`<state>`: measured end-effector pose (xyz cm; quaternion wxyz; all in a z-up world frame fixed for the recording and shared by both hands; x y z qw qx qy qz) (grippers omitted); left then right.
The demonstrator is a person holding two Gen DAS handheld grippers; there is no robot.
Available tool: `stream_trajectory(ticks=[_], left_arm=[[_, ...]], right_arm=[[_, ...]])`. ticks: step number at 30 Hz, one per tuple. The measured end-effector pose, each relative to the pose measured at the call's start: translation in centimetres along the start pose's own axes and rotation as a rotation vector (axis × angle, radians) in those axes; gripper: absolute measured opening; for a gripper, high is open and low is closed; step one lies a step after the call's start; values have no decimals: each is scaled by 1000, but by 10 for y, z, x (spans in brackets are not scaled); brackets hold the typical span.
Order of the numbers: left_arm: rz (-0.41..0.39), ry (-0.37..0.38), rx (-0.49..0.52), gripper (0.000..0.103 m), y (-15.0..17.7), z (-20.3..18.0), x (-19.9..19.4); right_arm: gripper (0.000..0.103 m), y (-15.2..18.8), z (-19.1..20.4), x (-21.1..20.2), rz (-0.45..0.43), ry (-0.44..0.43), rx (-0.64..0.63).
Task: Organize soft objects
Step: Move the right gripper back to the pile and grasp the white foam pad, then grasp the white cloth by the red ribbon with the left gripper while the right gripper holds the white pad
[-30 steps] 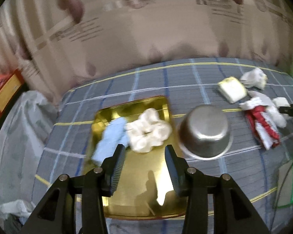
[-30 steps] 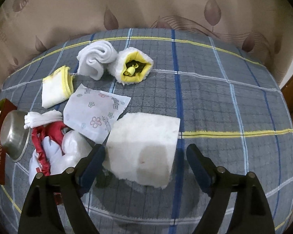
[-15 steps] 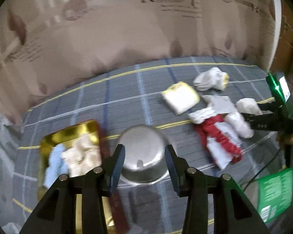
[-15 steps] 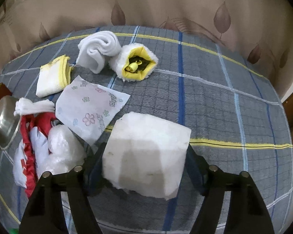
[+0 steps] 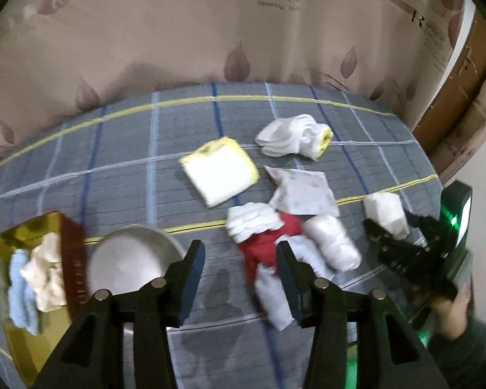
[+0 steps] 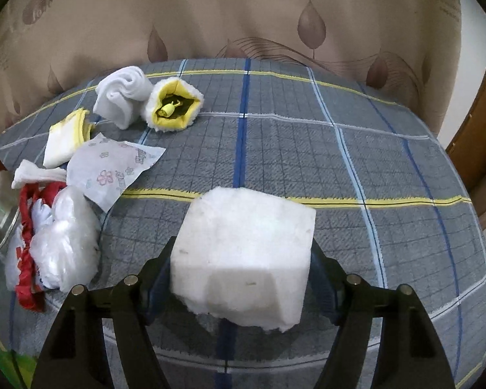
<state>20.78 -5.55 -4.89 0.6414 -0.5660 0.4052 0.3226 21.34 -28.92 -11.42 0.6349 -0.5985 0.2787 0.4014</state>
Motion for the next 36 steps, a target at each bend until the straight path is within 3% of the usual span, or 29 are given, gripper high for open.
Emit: stream_trajectory(ticks=[9,18,25,28,30,36], left_arm=[[98,52,-90,48,-22,-12,34],[165,17,-141,48,-27,-9,70],[151,48,-189,48,-29,-4,76],[129,47,-198,36,-33,0,71],[134,49,-192,18,-34,0,70],[138,56,-183,7,-32,0,69]], right_arm=[[71,2,-2,1,-14,-23,17],[73,2,-1,2,-11,-24,18],[74,2,0,2,-10,-25,19],[74,2,-1,2,-8,-22,17],[74,3,0,2,-8,-21,17],[75,2,-1,2,-7,-21,17]])
Point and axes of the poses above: each gripper's, at about its wrist camera, not at the fingertips, and x roughly the way its jaws point, z to its left, y to its underside, the point moved 3 cm from there along x, roughly the way its jaws point, and after that the axes turned 11 degrees about -y, right-handed, at the moved point
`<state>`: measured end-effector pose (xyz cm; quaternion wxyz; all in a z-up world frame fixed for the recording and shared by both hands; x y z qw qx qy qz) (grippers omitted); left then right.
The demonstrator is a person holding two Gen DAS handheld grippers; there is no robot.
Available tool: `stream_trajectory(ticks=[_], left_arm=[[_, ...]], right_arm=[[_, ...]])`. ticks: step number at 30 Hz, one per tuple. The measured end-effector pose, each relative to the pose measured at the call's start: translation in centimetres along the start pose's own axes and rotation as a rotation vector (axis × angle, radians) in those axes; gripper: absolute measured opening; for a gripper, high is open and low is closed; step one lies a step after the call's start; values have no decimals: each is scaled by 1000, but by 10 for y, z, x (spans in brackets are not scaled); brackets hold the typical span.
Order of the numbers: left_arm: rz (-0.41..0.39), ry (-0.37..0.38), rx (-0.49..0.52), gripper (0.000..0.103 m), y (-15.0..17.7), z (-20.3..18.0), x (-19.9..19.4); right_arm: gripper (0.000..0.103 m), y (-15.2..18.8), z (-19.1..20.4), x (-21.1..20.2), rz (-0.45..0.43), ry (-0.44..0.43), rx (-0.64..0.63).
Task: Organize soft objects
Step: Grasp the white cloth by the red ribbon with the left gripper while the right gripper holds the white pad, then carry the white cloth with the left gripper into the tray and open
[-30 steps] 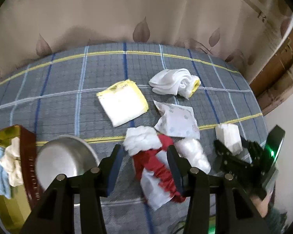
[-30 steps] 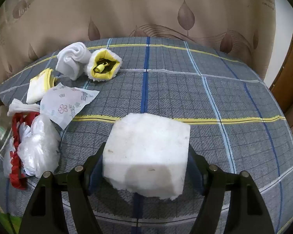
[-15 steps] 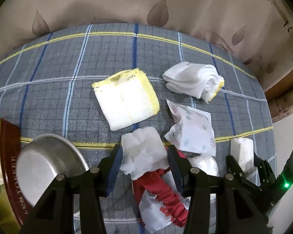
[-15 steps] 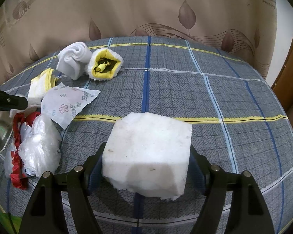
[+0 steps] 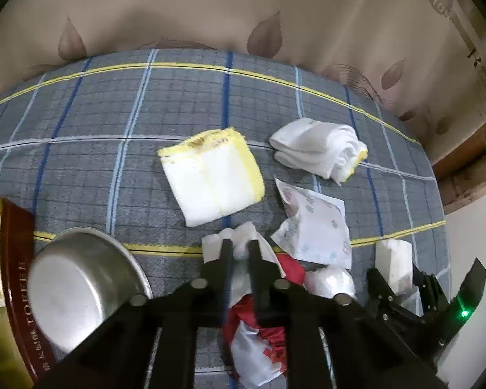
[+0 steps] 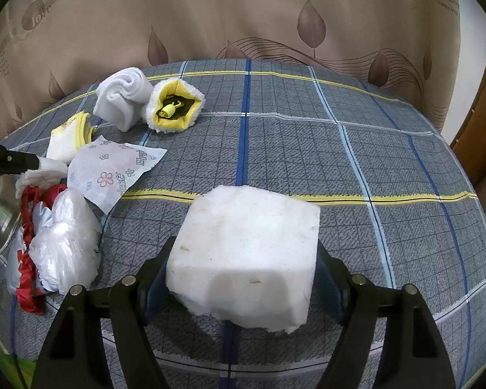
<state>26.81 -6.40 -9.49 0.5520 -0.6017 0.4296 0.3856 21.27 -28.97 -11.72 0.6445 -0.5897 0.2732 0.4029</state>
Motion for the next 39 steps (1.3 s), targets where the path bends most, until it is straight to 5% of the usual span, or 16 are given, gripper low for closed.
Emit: stream_trajectory(ticks=[21,39], left_arm=[[-66,-17,85,6,21,0,-43],[-149,-106,36,6,34,78,-109]], right_arm=[[75,0,1,1,2,3,0],[75,0,0,1,4,8,-1]])
Point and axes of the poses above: each gripper's, at about its wrist camera, not at the fingertips, and x roughly the way its jaws point, z to its left, y to its underside, the point moved 3 cm from there along x, roughly the way its jaws point, and after that the axes turned 11 degrees about -y, right-handed, at the moved point
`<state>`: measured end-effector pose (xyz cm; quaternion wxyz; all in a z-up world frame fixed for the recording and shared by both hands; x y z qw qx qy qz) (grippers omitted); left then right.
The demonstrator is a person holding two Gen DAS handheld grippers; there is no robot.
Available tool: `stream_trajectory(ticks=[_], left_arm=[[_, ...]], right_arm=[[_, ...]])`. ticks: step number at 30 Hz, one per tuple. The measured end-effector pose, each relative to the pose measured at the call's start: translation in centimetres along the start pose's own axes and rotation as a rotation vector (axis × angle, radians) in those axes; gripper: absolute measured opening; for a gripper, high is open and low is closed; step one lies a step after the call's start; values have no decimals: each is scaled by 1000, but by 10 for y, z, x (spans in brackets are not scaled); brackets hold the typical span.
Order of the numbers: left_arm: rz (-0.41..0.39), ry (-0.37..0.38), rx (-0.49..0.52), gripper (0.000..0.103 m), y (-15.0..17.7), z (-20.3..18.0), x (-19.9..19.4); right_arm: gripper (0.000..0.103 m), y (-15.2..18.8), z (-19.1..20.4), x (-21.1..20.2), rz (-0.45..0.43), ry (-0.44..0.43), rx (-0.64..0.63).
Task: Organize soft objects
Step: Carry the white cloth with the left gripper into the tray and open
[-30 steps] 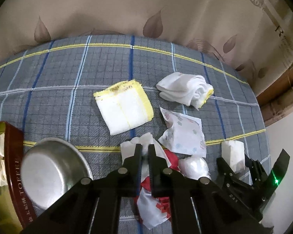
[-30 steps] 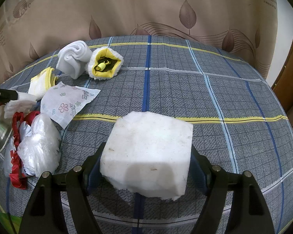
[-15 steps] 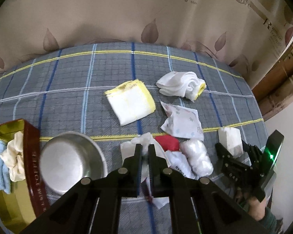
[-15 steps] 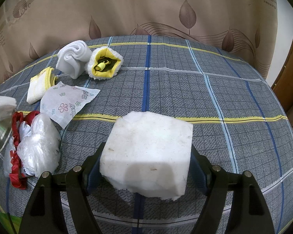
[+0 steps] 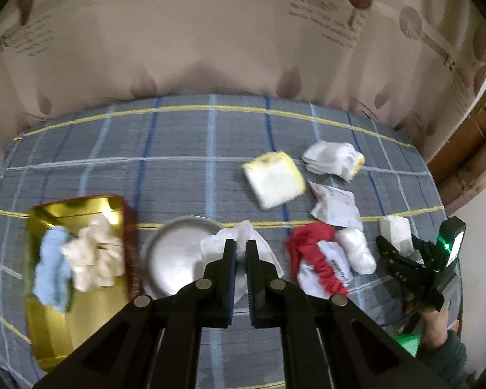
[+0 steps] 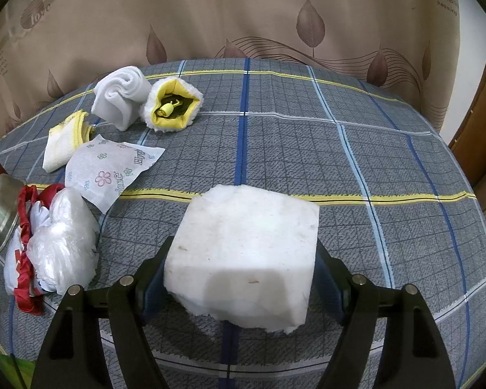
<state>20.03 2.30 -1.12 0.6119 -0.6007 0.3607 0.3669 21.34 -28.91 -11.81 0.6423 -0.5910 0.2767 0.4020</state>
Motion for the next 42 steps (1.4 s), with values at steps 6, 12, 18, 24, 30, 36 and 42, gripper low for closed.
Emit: stream_trajectory(ticks=[6,12,18,24,30,36,42], left_arm=[[-18,-81,-38,6,1,50,-12],[-4,-173,-80,6,12,106,-11],[36,-238,-123,6,27,149,4],[74,-271,-129,6,43,166,23],[105,-267,-141,7,53,172,35],[126,-269,-131,8,56,171,39],[154,-258,-116,26,61,168,40]], right_arm=[[75,1,0,0,1,3,0],[75,1,-1,0,1,4,0],[75,1,0,1,2,5,0],[75,1,0,1,2,6,-1],[75,1,0,1,3,7,-1],[75,0,1,2,3,8,-1],[75,1,1,2,4,8,-1]])
Point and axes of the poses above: each gripper's, at about its wrist camera, not at the fingertips, and x roughly the way its jaws point, z to its left, y to its underside, the point moved 3 cm from there along x, roughly the way its jaws point, and after that the axes turned 11 degrees about -y, right-handed, at the moved point
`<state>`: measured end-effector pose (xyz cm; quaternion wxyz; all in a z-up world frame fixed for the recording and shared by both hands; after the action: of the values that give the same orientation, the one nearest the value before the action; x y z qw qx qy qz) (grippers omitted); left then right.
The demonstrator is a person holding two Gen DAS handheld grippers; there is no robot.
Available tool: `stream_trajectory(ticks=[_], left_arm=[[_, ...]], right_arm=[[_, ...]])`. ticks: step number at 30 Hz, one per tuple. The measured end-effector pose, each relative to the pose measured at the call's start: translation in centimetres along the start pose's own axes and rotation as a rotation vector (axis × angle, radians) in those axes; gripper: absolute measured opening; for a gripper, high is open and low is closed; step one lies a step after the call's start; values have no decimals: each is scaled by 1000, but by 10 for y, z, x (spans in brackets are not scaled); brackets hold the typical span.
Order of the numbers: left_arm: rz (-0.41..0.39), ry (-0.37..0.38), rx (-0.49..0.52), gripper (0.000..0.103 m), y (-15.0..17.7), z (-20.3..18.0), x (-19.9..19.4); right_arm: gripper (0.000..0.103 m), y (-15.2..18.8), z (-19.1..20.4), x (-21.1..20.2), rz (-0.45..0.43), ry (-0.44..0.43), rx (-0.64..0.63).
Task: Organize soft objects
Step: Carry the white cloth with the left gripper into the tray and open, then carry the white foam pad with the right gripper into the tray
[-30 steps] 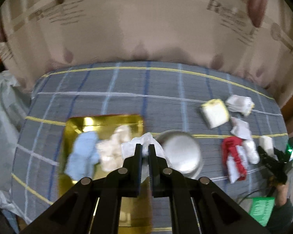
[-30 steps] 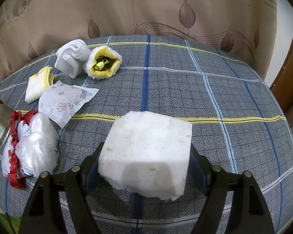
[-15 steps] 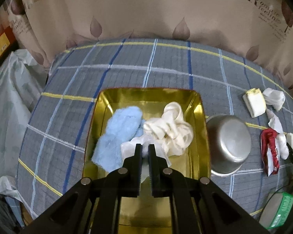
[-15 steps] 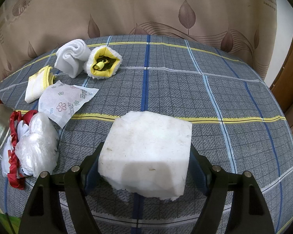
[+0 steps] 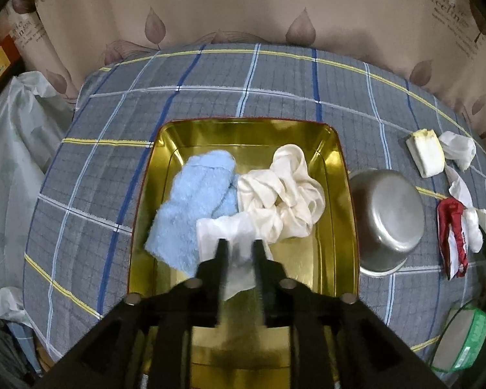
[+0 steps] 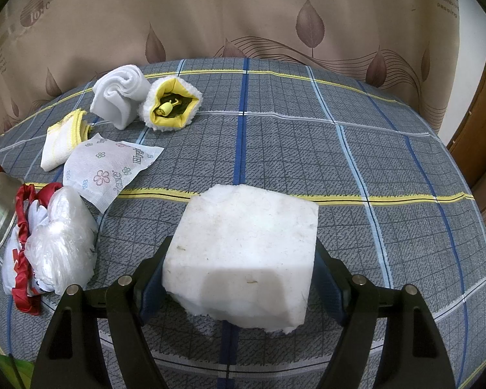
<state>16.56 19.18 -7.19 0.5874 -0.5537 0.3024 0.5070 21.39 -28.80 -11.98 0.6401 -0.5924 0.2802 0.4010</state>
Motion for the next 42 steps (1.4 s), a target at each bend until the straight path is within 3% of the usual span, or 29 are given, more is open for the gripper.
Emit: stream_trajectory(ticks=[2,8,13,17,26,34,42], left_arm=[[-9,-9,20,36,2,-2,-3],[-75,-9,43,37,6,-4,-19],[-142,-19,0,37,14,9,-33],[-190,-70,-60,37,27,27,-36],[-214,-99,-156,37,55,63,-31],[-227,-103,-216,37,67,78,-27],[-223,-124,-320,37,76,105,-22]], right_arm=[[75,0,0,0,0,1,0],[75,0,0,0,1,2,-1],[75,-1,1,1,2,2,-1],[73,-1,1,1,5,6,0],[66,-10,2,-3,63,51,-7],[66,-29,20,-36,29,60,-32],[66,-49,81,-69,18,-47,-133]])
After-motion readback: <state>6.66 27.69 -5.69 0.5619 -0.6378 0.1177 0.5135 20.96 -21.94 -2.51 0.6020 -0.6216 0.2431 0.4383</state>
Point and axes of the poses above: each gripper's, at about its wrist camera, not at the fingertips, and x roughly the way its jaws point, z to its left, y to its underside, the point moved 3 cm from there along x, roughly the way its jaws point, and after that the axes turned 11 degrees about -y, right-handed, at the moved point
